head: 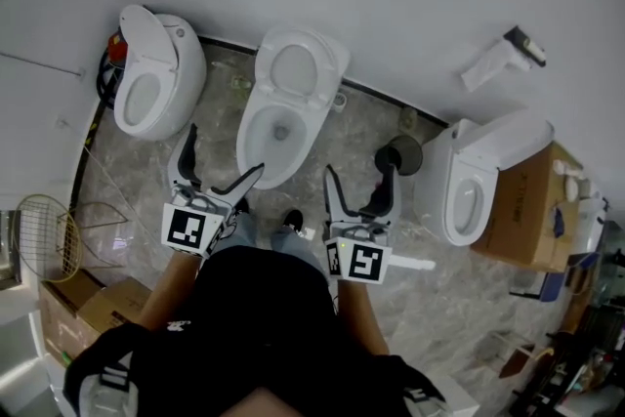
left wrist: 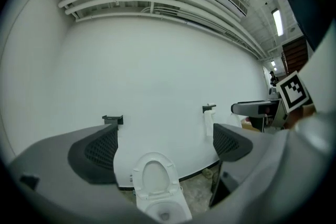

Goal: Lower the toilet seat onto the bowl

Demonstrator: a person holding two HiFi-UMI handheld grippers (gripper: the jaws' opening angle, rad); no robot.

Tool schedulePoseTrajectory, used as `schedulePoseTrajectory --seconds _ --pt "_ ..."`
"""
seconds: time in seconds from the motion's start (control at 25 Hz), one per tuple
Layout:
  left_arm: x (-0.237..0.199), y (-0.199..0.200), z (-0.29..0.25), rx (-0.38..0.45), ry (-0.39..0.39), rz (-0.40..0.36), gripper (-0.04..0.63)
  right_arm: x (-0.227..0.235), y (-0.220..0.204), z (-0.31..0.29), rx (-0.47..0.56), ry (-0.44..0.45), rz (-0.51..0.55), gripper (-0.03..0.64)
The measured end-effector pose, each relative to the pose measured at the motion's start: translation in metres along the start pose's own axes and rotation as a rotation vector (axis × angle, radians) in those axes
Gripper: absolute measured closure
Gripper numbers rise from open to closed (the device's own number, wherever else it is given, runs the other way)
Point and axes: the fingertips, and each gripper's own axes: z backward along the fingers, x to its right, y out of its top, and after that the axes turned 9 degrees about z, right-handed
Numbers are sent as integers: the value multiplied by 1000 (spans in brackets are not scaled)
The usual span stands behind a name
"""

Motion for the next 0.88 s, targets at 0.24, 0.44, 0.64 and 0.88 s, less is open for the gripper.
schedulePoseTrajectory --seconds 0.24,0.44,0.64,0.88 --pt "-27 -37 -31 -73 -106 -2 46 -17 -29 -36 -59 -13 39 175" --pt "-51 -66 -63 -136 -170 -86 46 -24 -67 -68 -129 -14 66 175" --pt "-73 -92 -104 -179 -209 -140 46 -18 -101 -110 -181 -5 98 175" --pt "-97 -124 -146 -242 -225 -148 48 -8 -150 -154 -258 3 169 175"
